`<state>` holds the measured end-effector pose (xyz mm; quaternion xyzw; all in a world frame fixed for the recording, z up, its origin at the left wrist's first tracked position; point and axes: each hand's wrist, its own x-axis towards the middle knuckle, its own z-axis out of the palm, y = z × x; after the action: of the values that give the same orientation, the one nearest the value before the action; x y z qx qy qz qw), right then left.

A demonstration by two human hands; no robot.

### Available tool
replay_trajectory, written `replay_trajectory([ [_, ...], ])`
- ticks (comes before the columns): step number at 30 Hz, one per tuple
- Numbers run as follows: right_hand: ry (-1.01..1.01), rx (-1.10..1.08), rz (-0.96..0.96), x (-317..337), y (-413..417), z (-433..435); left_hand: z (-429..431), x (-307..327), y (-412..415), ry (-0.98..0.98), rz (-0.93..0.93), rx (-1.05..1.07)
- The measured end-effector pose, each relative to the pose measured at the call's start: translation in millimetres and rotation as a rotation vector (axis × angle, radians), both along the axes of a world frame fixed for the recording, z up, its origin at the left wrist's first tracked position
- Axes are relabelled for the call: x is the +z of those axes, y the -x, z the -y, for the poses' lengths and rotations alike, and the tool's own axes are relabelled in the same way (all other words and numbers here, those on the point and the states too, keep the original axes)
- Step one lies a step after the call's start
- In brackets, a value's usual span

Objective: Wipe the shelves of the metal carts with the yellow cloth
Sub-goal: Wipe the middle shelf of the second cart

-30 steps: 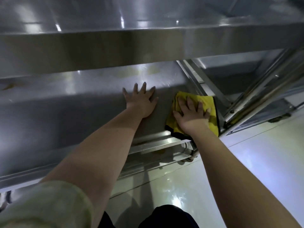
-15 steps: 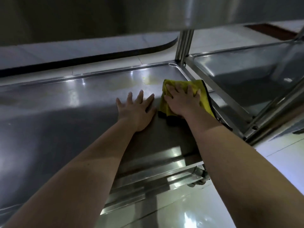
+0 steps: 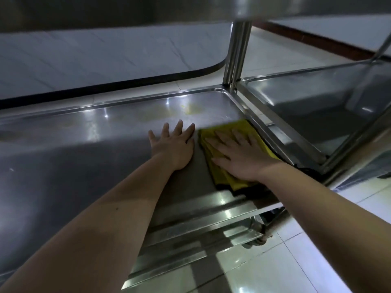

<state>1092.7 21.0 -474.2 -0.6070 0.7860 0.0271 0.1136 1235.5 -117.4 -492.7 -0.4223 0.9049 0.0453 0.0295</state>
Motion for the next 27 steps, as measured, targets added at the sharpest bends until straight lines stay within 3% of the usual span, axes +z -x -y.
replay_trajectory([
  [6, -0.098, 0.138, 0.050, 5.7, -29.8, -66.4, 0.3, -3.4, -0.3, 0.017, 0.004, -0.004],
  [12, 0.076, -0.008, -0.017, -4.3, -15.1, 36.5, 1.6, -5.9, -1.3, 0.007, -0.050, 0.061],
  [19, 0.123, -0.218, -0.071, -8.3, -0.3, 140.5, 3.7, -9.6, 1.2, 0.049, -0.038, 0.087],
  [22, 0.128, -0.171, -0.056, -8.0, -0.3, 123.7, 3.2, -5.9, 1.6, 0.024, -0.041, 0.084],
  [27, 0.067, -0.062, 0.024, -4.5, -24.6, 23.8, 6.5, -0.9, 1.0, -0.031, -0.020, 0.067],
])
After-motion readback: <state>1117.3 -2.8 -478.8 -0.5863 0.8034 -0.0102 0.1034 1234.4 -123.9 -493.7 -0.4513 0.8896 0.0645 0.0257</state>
